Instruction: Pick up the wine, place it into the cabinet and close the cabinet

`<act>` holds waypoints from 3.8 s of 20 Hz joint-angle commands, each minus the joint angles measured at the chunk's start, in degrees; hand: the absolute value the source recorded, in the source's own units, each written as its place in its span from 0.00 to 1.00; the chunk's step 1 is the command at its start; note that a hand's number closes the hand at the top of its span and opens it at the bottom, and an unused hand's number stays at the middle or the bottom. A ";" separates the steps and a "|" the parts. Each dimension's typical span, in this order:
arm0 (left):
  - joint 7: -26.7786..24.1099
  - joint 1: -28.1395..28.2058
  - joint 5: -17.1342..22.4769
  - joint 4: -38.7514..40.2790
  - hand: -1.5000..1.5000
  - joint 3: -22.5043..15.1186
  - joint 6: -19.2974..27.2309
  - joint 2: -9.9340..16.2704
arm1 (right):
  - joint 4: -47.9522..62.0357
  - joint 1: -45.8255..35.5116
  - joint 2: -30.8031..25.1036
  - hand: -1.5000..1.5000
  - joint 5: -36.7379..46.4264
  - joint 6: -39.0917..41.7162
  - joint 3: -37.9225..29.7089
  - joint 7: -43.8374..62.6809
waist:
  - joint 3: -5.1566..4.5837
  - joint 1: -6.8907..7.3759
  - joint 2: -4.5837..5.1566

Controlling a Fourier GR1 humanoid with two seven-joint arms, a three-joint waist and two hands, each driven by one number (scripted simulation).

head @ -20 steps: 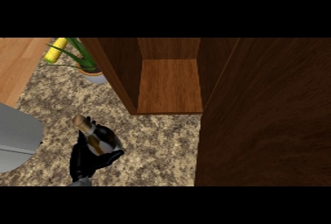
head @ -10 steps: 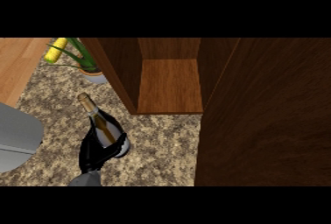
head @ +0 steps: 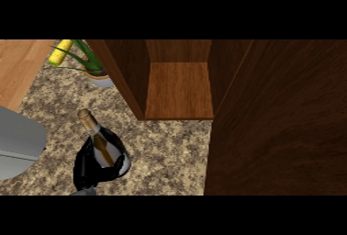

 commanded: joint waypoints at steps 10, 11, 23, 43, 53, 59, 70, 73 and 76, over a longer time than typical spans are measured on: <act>-1.05 9.19 1.35 -16.53 1.00 -3.19 -10.25 3.77 | -14.24 3.42 -0.45 0.00 -3.46 -0.38 0.24 6.98 | 0.01 -0.01 -0.10; 1.78 10.99 0.04 -22.21 1.00 -6.13 -7.70 1.94 | -9.13 0.47 -0.07 0.00 -4.78 0.19 -3.13 4.29 | 0.05 0.49 0.02; 21.79 2.56 -5.18 -40.36 1.00 -14.22 11.75 -2.80 | -10.62 3.69 0.61 0.00 -4.91 2.01 -1.69 3.73 | 0.05 -0.38 0.00; 29.01 -22.88 -1.12 -23.23 1.00 -19.89 35.48 -2.89 | -10.40 4.88 1.10 0.00 -7.59 5.01 -5.32 2.89 | 0.02 -1.20 0.28; 19.69 -22.54 5.56 -12.20 1.00 -25.15 35.99 -2.89 | -12.10 6.80 0.26 0.00 -11.45 6.26 -8.19 3.67 | 0.02 -0.84 0.24; 10.60 -25.31 14.32 -1.74 1.00 -27.61 35.94 -2.89 | -13.12 5.94 1.40 0.00 -8.57 5.35 -5.16 4.57 | -0.07 -1.81 0.45; 6.75 -34.41 23.43 9.95 1.00 -24.68 32.11 -2.89 | -11.60 6.13 1.40 0.00 -11.13 7.01 -7.15 3.52 | -0.03 -2.02 0.51; 8.19 -38.66 25.59 11.93 1.00 -25.34 33.71 -2.89 | -11.98 6.23 1.98 0.00 -8.64 6.36 -5.30 4.42 | -0.04 -2.06 0.45; 7.11 -39.40 27.25 13.75 1.00 -24.81 33.58 -2.89 | -8.86 6.57 2.56 0.00 -8.88 7.55 -6.17 1.34 | -0.01 -1.45 0.41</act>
